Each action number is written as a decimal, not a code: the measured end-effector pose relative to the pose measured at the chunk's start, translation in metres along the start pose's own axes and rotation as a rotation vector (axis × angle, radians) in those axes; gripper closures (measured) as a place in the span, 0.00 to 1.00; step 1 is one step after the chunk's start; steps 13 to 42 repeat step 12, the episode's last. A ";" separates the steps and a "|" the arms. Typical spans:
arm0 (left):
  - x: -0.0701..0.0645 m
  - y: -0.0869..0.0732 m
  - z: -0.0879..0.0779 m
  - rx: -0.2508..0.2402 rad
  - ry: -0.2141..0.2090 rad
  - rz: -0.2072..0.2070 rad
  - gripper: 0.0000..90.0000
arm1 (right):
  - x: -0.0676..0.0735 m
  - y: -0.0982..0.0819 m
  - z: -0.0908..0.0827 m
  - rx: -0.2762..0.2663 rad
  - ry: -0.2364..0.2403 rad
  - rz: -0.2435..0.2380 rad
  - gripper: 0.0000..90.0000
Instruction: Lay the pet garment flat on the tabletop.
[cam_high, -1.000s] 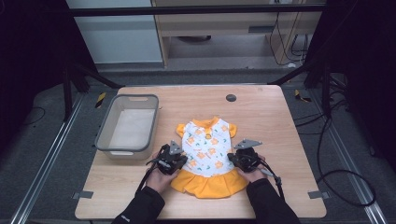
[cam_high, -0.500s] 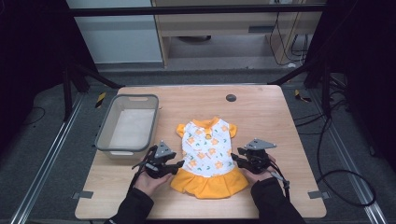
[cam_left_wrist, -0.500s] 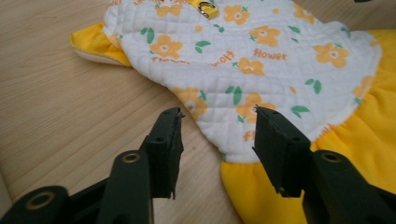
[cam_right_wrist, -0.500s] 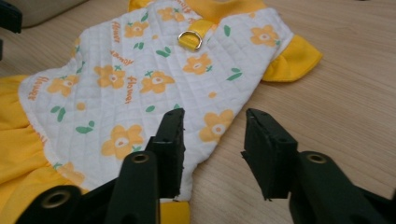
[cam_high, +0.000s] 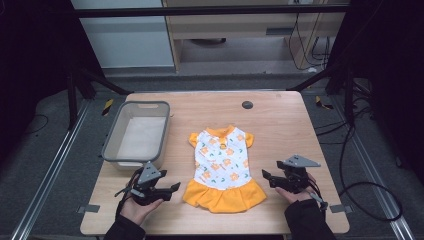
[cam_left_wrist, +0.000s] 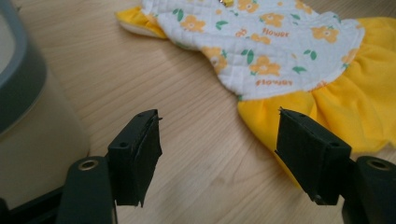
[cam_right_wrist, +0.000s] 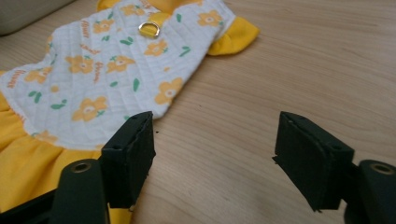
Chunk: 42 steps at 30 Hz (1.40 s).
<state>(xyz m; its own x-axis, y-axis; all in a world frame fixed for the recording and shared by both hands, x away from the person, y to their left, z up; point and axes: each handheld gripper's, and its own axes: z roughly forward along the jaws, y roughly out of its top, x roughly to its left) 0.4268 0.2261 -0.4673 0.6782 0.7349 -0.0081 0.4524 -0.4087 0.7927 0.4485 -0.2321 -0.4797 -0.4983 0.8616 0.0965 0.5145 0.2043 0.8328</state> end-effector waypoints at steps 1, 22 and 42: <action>0.002 -0.003 -0.003 0.006 0.013 0.003 0.32 | -0.002 -0.002 -0.002 0.004 -0.006 0.007 0.29; 0.029 -0.026 -0.025 0.014 0.104 -0.041 0.28 | -0.023 -0.017 -0.015 0.003 -0.067 0.058 0.22; 0.029 -0.026 -0.025 0.014 0.104 -0.041 0.28 | -0.023 -0.017 -0.015 0.003 -0.067 0.058 0.22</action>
